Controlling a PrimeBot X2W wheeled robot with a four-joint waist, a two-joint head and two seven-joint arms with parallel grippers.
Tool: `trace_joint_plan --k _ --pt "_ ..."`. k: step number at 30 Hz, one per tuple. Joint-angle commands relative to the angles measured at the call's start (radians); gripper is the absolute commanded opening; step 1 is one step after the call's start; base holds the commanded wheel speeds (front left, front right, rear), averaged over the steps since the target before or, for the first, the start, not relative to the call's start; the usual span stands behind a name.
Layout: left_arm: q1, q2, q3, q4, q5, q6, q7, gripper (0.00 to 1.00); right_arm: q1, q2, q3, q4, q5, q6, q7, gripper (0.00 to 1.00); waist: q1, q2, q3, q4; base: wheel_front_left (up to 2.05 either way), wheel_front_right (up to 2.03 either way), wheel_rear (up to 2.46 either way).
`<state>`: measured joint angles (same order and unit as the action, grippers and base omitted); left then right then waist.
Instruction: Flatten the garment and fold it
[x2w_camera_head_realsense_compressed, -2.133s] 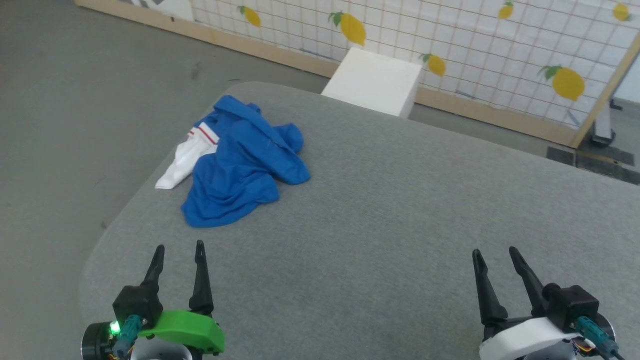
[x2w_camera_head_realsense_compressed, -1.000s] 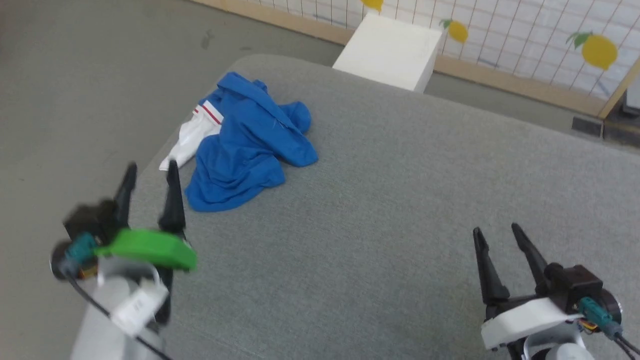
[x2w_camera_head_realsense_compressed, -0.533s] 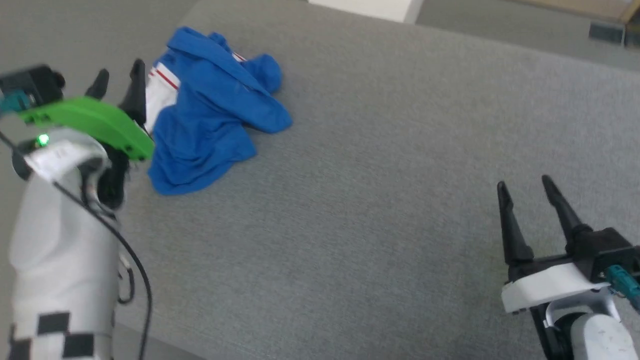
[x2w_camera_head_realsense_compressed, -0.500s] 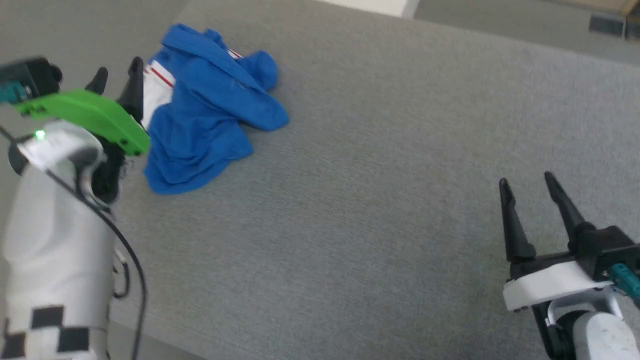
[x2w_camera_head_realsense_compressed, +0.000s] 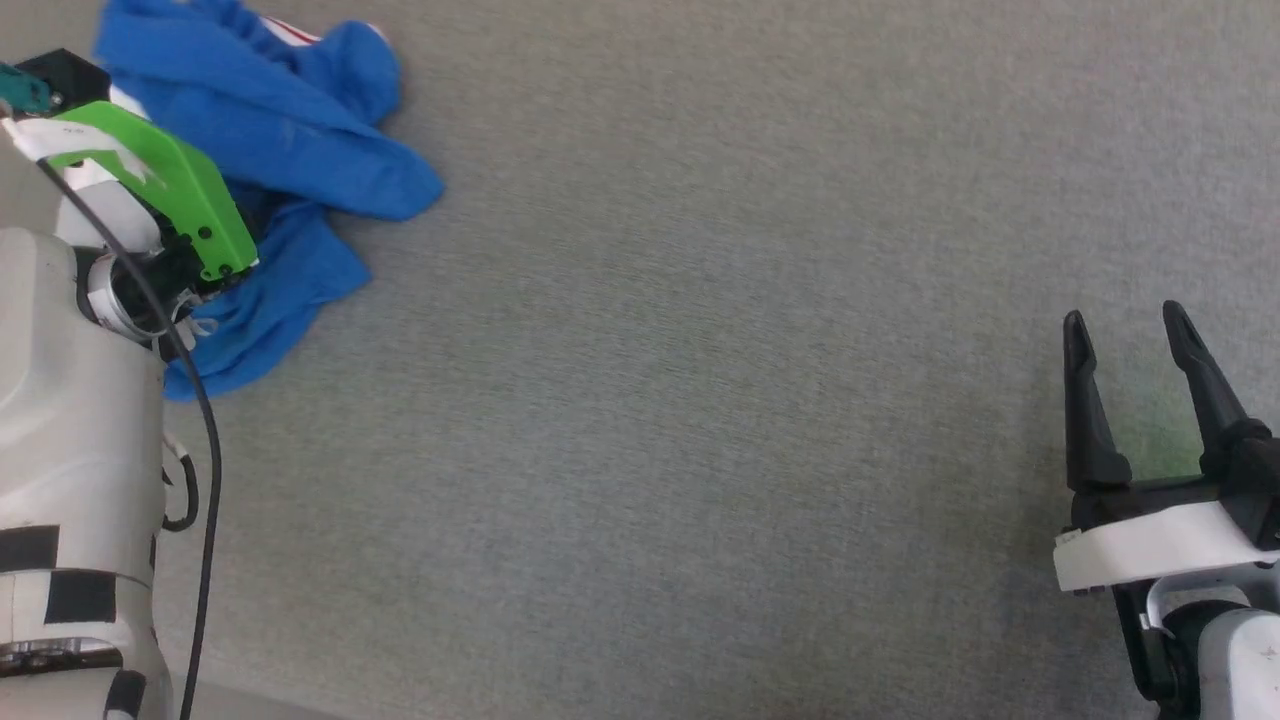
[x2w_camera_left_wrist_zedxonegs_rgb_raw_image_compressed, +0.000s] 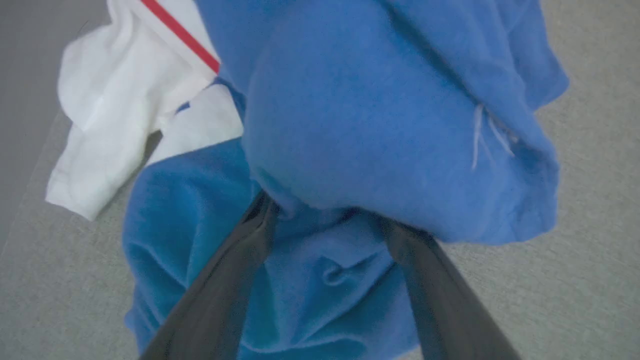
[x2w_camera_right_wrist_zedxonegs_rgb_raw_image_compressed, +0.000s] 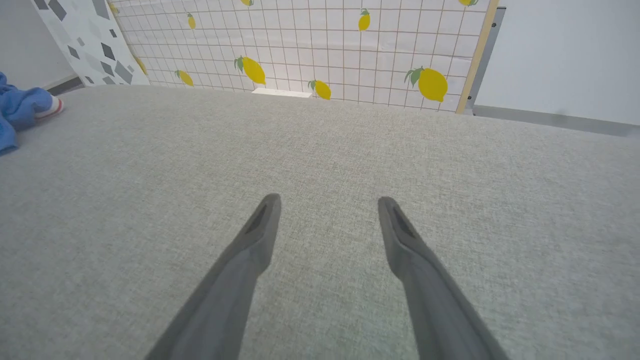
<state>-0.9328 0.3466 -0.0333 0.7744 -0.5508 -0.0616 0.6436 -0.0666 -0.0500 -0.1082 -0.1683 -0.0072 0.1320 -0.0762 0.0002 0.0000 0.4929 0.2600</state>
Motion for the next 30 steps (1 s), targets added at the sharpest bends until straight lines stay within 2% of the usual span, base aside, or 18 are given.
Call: trace_joint_plan --k 1,4,7,8,9,15,19,23,30 --pt "-0.015 0.003 -0.006 0.011 -0.009 0.011 0.019 1.0 -0.018 0.0 -0.002 -0.01 -0.005 -0.001 0.0 1.0 -0.0002 0.0 0.047 -0.04 0.0 0.0 0.0" --pt "-0.01 -0.002 -0.014 0.026 -0.012 0.016 0.046 1.0 -0.019 0.0 -0.006 -0.016 -0.007 -0.001 0.001 1.0 -0.0002 0.0 0.056 -0.041 0.0 0.0 0.0" --pt "0.007 -0.008 -0.023 0.039 -0.016 0.001 0.04 1.0 -0.023 0.0 -0.011 -0.016 -0.009 -0.001 0.002 1.0 -0.0002 0.0 0.058 -0.041 0.0 0.0 0.0" --pt "0.01 -0.009 -0.023 0.038 -0.019 -0.006 0.029 0.16 -0.024 0.0 -0.012 -0.016 -0.01 -0.001 0.003 1.0 -0.0002 0.0 0.057 -0.039 0.0 0.0 0.0" --pt "0.014 -0.012 -0.022 0.038 -0.024 -0.014 0.013 0.0 -0.025 0.0 -0.012 -0.014 -0.01 -0.001 0.003 1.0 -0.0002 0.0 0.052 -0.037 0.0 0.0 0.0" --pt "0.019 0.001 -0.009 0.022 -0.031 -0.037 -0.118 0.0 -0.025 0.0 -0.013 0.003 -0.006 -0.001 -0.005 1.0 -0.0002 0.0 0.006 -0.02 0.0 0.0 0.0" --pt "0.003 0.02 0.008 0.0 -0.011 -0.017 -0.237 0.0 -0.02 0.0 -0.008 0.038 0.009 -0.001 -0.021 1.0 -0.0002 0.0 -0.059 -0.014 0.0 0.0 0.0" --pt "-0.016 0.034 0.018 -0.036 -0.004 -0.017 -0.319 0.0 -0.011 0.0 -0.002 0.087 0.035 -0.001 -0.045 1.0 -0.0002 0.0 -0.141 -0.019 0.0 0.0 0.0" --pt "-0.079 0.077 -0.002 -0.104 0.019 -0.041 -0.393 0.0 0.014 0.0 -0.002 0.17 0.089 -0.001 -0.089 1.0 -0.0002 0.0 -0.268 -0.039 0.0 0.0 0.0"
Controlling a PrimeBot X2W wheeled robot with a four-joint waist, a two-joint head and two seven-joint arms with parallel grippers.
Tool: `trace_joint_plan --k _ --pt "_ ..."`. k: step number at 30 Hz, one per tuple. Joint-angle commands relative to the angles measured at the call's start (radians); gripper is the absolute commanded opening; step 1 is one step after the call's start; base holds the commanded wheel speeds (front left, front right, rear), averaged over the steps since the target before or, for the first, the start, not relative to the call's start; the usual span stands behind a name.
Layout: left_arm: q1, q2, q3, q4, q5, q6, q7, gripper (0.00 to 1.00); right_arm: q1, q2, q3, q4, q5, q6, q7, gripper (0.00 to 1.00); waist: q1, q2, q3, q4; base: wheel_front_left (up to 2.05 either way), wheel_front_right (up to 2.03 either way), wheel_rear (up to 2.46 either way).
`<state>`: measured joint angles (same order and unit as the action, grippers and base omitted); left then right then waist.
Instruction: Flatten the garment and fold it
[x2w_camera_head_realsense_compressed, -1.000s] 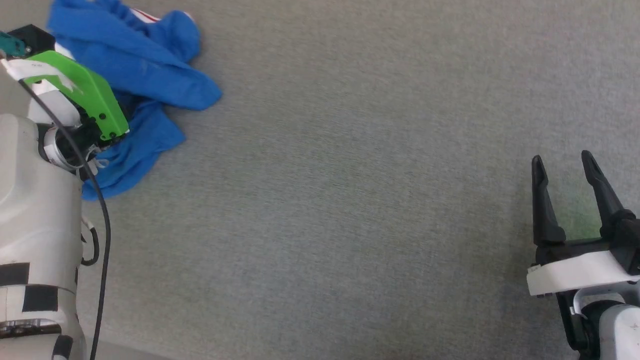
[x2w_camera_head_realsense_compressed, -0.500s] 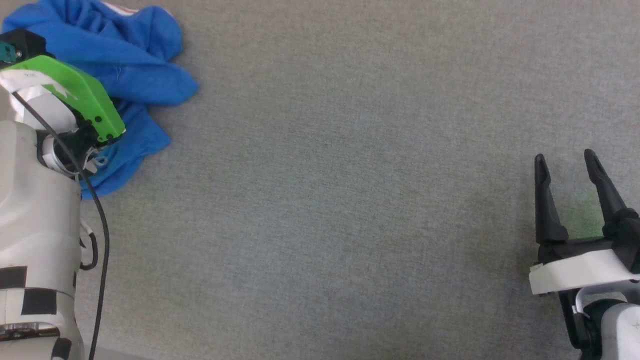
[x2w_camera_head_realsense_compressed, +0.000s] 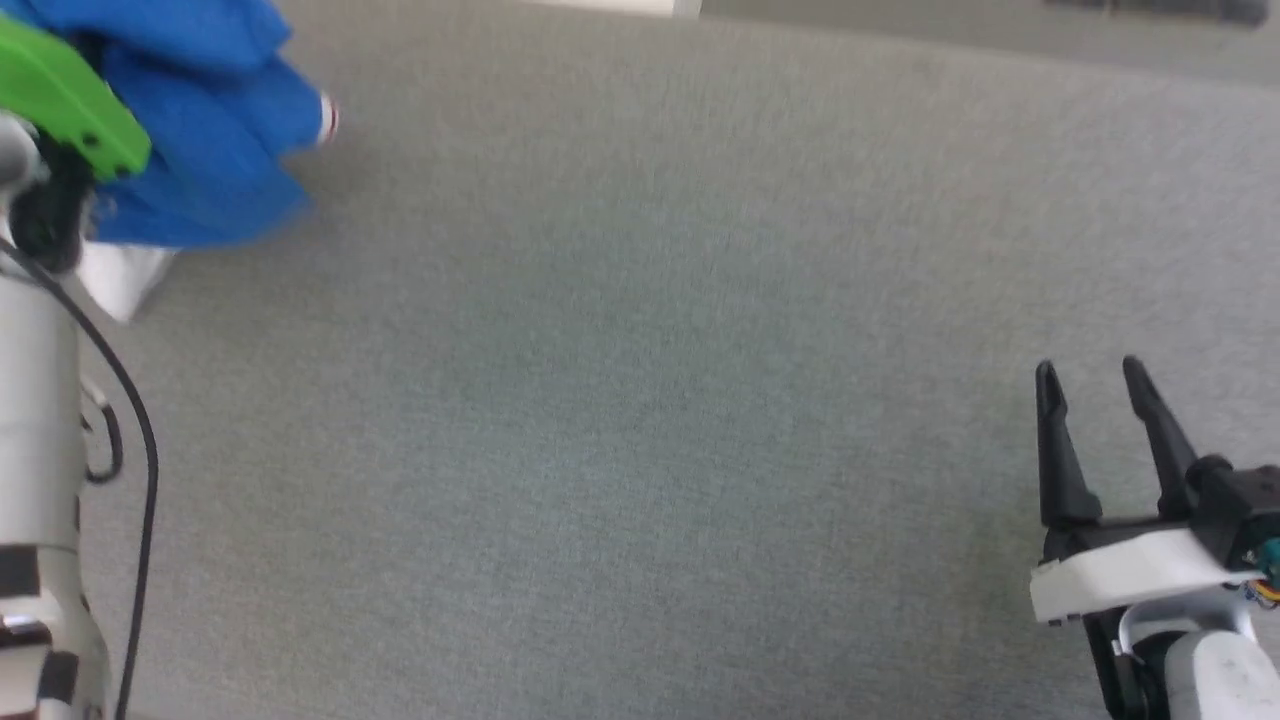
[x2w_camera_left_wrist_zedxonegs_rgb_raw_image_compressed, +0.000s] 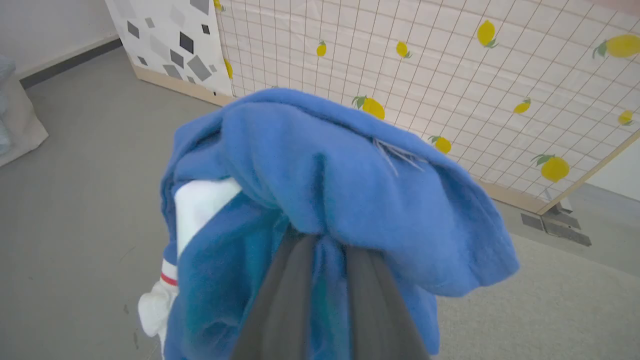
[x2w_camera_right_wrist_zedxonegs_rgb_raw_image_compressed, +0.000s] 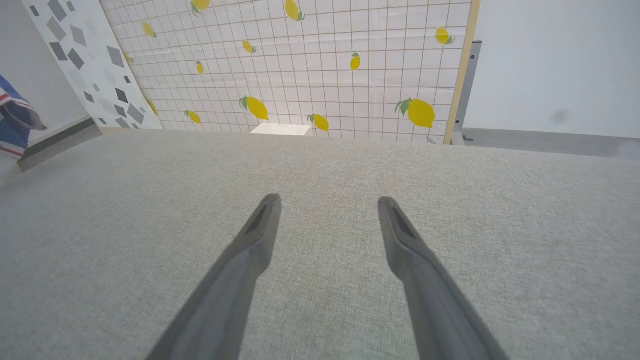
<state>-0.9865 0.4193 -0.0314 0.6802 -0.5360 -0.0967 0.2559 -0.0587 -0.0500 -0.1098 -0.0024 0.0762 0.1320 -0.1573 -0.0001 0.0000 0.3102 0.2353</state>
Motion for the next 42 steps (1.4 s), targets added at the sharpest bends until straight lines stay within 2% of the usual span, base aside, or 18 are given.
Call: trace_joint_plan --k 1,9,19,22,31,42 --pt "-0.036 0.006 -0.008 -0.019 0.004 -0.008 -0.003 0.0 0.009 0.0 0.0 0.015 0.012 -0.001 -0.014 1.0 0.0001 0.0 -0.099 -0.017 0.0 0.0 0.0" --pt "-0.093 -0.008 -0.072 -0.116 -0.014 -0.025 0.039 0.0 0.025 0.0 -0.01 0.08 0.053 -0.001 -0.053 1.0 0.0001 0.0 -0.19 -0.055 0.0 0.0 0.0" --pt "-0.079 -0.096 -0.199 -0.229 -0.096 -0.033 0.097 0.0 0.026 0.0 -0.058 0.096 0.042 -0.001 -0.069 1.0 0.0001 0.0 -0.248 -0.162 0.0 0.0 0.0" --pt "-0.055 -0.131 -0.246 -0.259 -0.138 -0.034 0.109 0.0 0.038 0.0 -0.083 0.094 0.037 -0.001 -0.069 1.0 0.0001 0.0 -0.262 -0.203 0.0 0.0 0.0" --pt "0.054 -0.184 -0.368 -0.274 -0.197 -0.034 0.139 0.0 0.058 0.0 -0.095 0.024 0.015 -0.001 -0.04 1.0 0.0001 0.0 -0.268 -0.306 0.0 0.0 0.0" --pt "0.25 -0.233 -0.533 -0.214 -0.165 -0.032 0.199 0.0 0.071 0.0 -0.088 -0.007 0.027 -0.001 -0.027 1.0 0.0001 0.0 -0.229 -0.329 0.0 0.0 0.0"
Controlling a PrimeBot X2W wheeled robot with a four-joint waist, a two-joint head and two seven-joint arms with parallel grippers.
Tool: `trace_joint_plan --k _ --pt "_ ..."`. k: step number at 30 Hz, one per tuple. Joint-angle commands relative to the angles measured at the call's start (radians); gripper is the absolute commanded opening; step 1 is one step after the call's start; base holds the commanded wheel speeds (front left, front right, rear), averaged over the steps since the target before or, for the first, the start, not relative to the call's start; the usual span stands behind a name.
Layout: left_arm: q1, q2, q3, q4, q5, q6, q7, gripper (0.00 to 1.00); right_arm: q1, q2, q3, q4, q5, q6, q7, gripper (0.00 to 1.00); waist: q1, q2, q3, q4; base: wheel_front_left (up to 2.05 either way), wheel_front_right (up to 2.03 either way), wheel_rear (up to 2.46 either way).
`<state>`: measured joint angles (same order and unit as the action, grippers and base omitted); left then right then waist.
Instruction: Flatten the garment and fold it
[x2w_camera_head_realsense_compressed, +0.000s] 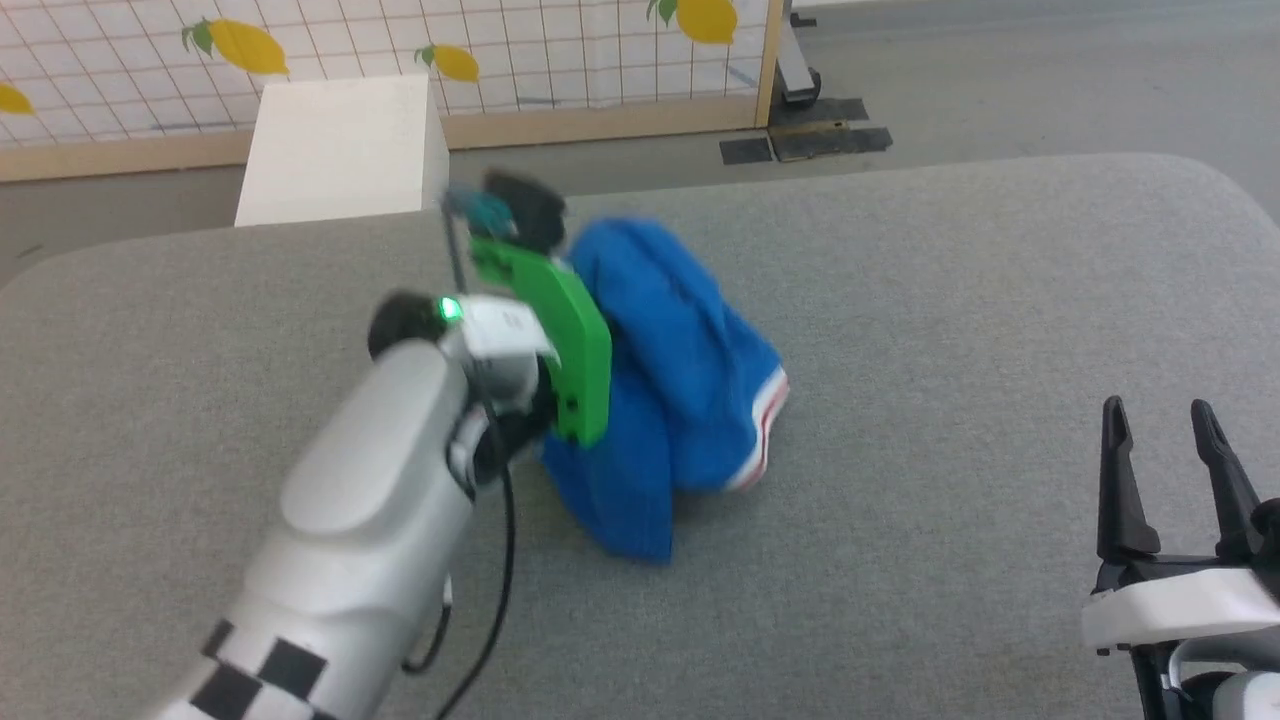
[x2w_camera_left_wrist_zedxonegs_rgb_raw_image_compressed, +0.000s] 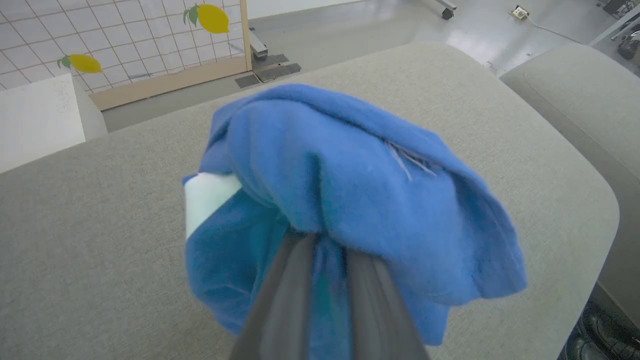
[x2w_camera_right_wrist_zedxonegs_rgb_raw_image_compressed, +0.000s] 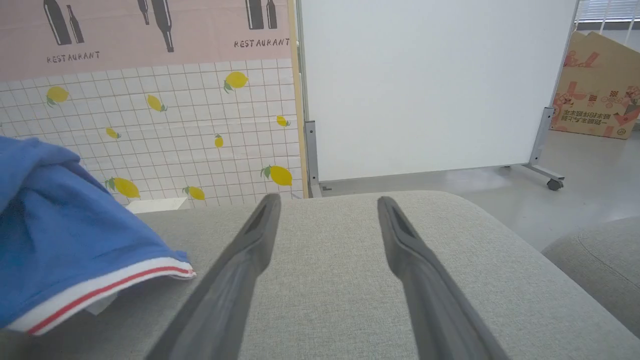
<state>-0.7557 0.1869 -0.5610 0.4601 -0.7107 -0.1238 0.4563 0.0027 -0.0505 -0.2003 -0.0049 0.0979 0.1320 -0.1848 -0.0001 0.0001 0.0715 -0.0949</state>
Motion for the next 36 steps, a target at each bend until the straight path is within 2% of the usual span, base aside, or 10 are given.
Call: trace_joint_plan --k 1,12,13,14,15,22,28,32,36 --pt "0.039 -0.006 -0.018 0.023 0.018 -0.001 -0.004 0.0 0.007 0.0 0.004 -0.004 0.006 -0.001 0.0 1.0 0.0001 -0.0001 0.013 0.001 0.0 0.0 0.0" --pt "0.155 -0.068 -0.127 0.225 0.02 0.004 0.071 0.0 -0.02 0.0 0.025 0.011 0.009 -0.001 -0.006 1.0 0.0001 -0.0001 0.037 0.014 0.0 0.0 0.0" --pt "0.156 -0.072 -0.128 0.233 0.017 0.004 0.07 0.24 -0.021 0.0 0.025 0.015 0.009 -0.001 -0.008 1.0 0.0001 -0.0001 0.036 0.018 0.0 0.0 0.0" --pt "0.159 -0.076 -0.124 0.238 0.006 0.004 0.073 0.87 -0.021 0.0 0.023 0.017 0.01 -0.001 -0.009 1.0 0.0001 -0.0001 0.035 0.022 0.0 0.0 0.0" --pt "0.159 -0.081 -0.119 0.242 -0.007 0.003 0.078 1.0 -0.021 0.0 0.023 0.02 0.011 -0.001 -0.01 1.0 0.0001 -0.0001 0.032 0.026 0.0 0.0 0.0" --pt "0.126 -0.079 -0.007 0.17 -0.111 0.02 0.053 1.0 -0.01 0.0 0.023 0.035 0.013 -0.001 -0.015 1.0 0.0001 -0.0001 -0.004 0.065 0.0 0.0 0.0" --pt "0.105 -0.031 0.111 0.044 -0.196 0.054 0.044 1.0 -0.006 0.0 0.026 0.039 0.016 -0.001 -0.016 1.0 0.0001 -0.0001 -0.038 0.103 0.0 0.0 0.0" --pt "0.123 0.01 0.195 -0.055 -0.217 0.101 -0.019 1.0 -0.002 0.0 0.027 0.042 0.022 -0.001 -0.017 1.0 0.0001 -0.0001 -0.057 0.129 0.0 0.0 0.0" --pt "0.162 0.06 0.267 -0.154 -0.177 0.134 -0.162 1.0 0.0 0.0 0.029 0.042 0.025 -0.001 -0.017 1.0 0.0001 -0.0001 -0.064 0.15 0.0 0.0 0.0"
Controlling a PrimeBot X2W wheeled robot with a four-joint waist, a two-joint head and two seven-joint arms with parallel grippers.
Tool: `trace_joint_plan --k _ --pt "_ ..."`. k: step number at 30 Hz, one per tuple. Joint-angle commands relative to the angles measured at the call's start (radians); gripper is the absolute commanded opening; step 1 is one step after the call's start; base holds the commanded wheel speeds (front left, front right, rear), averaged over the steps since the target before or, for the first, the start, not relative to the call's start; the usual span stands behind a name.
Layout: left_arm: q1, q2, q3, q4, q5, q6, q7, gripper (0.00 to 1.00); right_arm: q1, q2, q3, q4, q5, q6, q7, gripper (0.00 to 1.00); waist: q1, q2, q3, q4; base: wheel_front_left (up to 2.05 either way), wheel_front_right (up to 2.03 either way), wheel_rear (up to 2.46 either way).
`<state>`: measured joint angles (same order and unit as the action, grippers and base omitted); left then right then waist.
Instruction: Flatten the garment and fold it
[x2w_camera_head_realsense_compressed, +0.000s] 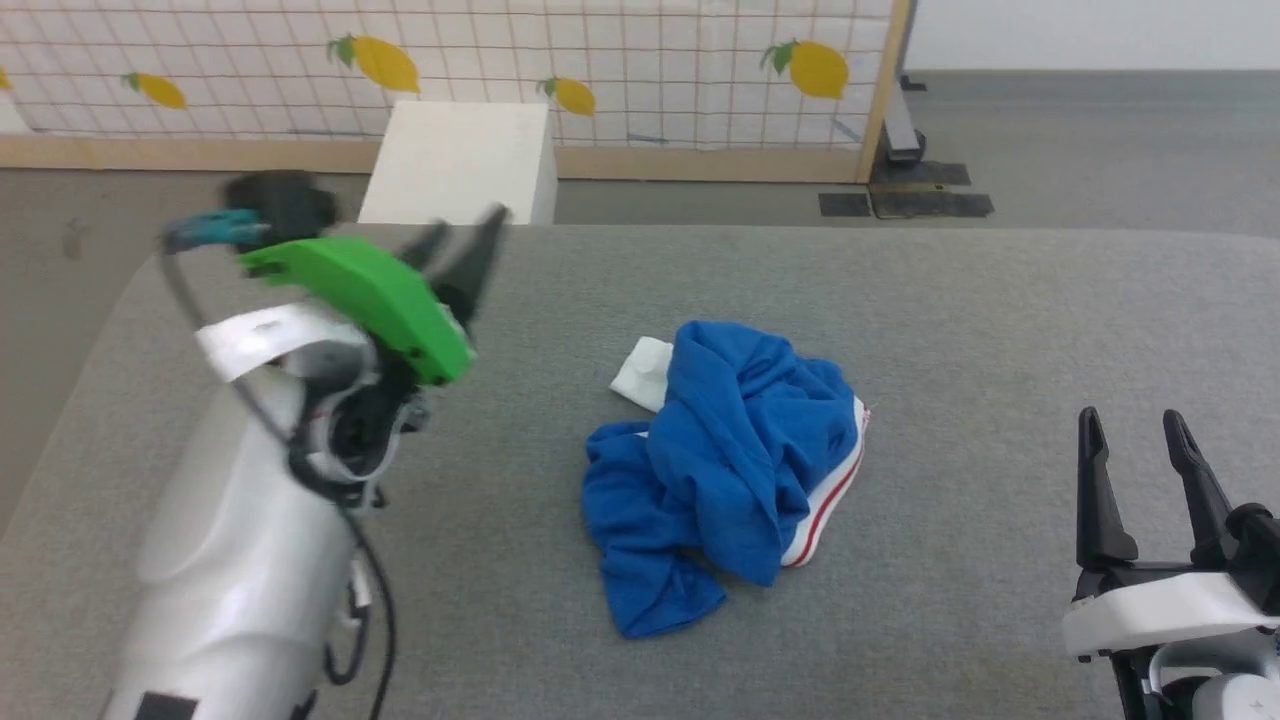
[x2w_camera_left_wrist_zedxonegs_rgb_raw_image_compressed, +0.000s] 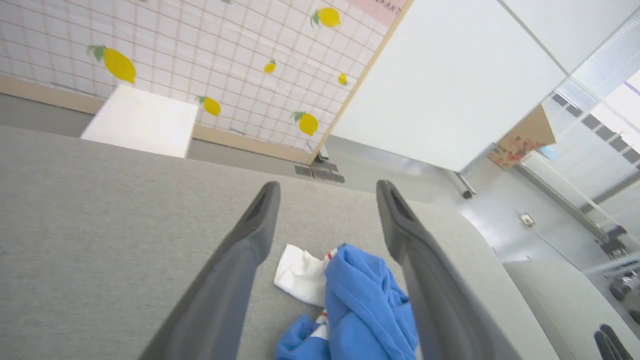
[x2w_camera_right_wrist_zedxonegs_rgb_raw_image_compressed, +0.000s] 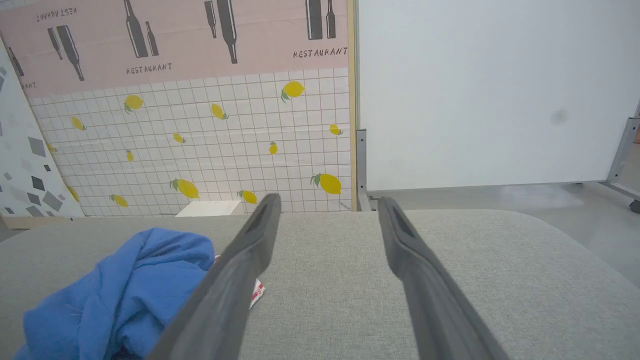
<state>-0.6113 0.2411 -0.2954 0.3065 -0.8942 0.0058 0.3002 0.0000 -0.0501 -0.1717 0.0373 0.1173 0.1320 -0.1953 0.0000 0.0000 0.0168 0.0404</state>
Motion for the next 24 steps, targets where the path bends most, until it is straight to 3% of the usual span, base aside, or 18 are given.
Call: trace_joint_plan --k 1,6,10,17,24 --pt "0.032 0.021 0.022 -0.025 0.029 0.013 -0.06 1.0 0.003 0.0 0.0 -0.001 0.006 -0.001 -0.006 1.0 0.0 0.0 -0.009 0.02 0.0 0.0 0.0" --pt "0.131 0.072 0.099 -0.129 0.127 0.04 -0.308 1.0 -0.002 0.0 0.0 -0.003 0.0 -0.001 -0.006 1.0 0.0 0.0 -0.006 0.034 0.0 0.0 0.0" --pt "0.227 0.108 0.108 -0.176 0.212 0.072 -0.419 1.0 0.0 0.0 -0.001 -0.009 -0.009 -0.001 -0.007 1.0 0.0 0.0 -0.007 0.037 0.0 0.0 0.0" --pt "0.36 0.128 0.095 -0.218 0.296 0.109 -0.51 1.0 0.009 0.0 -0.006 -0.018 -0.01 -0.001 -0.011 1.0 0.0 0.0 -0.001 0.03 0.0 0.0 0.0" --pt "0.462 0.139 0.063 -0.233 0.346 0.133 -0.526 1.0 0.021 0.0 -0.013 -0.018 -0.006 -0.001 -0.021 1.0 0.0 0.0 0.005 0.018 0.0 0.0 0.0"
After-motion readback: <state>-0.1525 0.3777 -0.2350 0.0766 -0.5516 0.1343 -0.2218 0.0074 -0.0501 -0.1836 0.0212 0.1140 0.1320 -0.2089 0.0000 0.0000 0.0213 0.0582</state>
